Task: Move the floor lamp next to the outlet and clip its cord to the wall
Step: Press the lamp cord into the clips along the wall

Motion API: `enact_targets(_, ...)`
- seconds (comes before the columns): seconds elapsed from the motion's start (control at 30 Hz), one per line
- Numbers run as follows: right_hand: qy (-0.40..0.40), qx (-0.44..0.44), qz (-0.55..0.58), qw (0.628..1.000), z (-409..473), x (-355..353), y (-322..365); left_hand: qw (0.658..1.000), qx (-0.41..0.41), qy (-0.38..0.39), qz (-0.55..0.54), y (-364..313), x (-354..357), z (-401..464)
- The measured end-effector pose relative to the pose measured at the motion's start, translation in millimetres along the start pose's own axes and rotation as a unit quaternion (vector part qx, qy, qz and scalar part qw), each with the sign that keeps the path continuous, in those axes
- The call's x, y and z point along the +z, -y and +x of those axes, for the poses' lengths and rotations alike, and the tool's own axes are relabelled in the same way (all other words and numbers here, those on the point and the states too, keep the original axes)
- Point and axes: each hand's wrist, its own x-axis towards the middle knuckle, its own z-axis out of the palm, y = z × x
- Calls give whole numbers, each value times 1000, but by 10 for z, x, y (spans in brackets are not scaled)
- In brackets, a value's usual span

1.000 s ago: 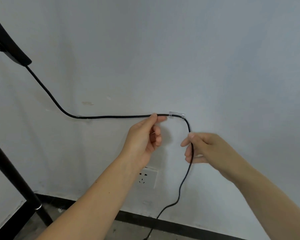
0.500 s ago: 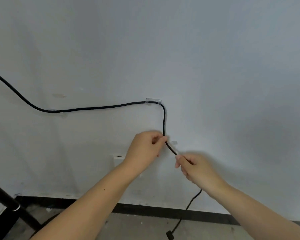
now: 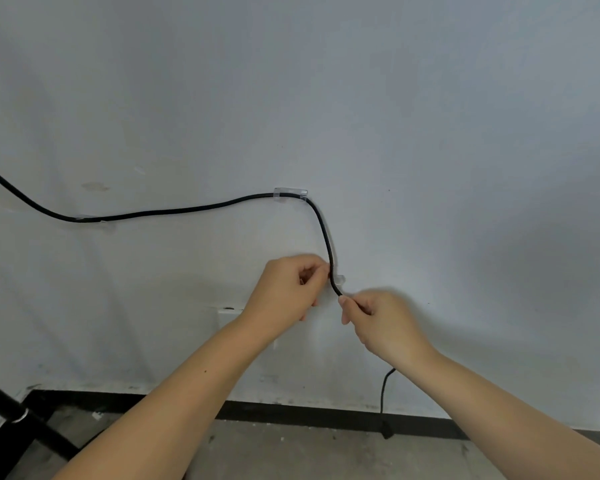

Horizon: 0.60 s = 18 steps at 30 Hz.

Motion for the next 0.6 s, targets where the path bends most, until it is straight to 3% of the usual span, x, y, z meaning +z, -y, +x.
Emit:
enact_targets(0.13, -8, 14, 31, 999, 32, 22, -47, 987, 85, -8, 138, 14, -9, 2)
enact_targets(0.2, -12, 18, 37, 999, 44, -6, -82, 981, 89, -27, 171, 10, 4, 23)
enact_targets(0.47, 73, 82, 87, 990, -143, 145, -418, 1000, 1, 1, 15, 52, -11, 83)
enact_targets(0.6, 100, 102, 134, 981, -72, 478, -340, 999, -21, 30, 14, 230, -95, -21)
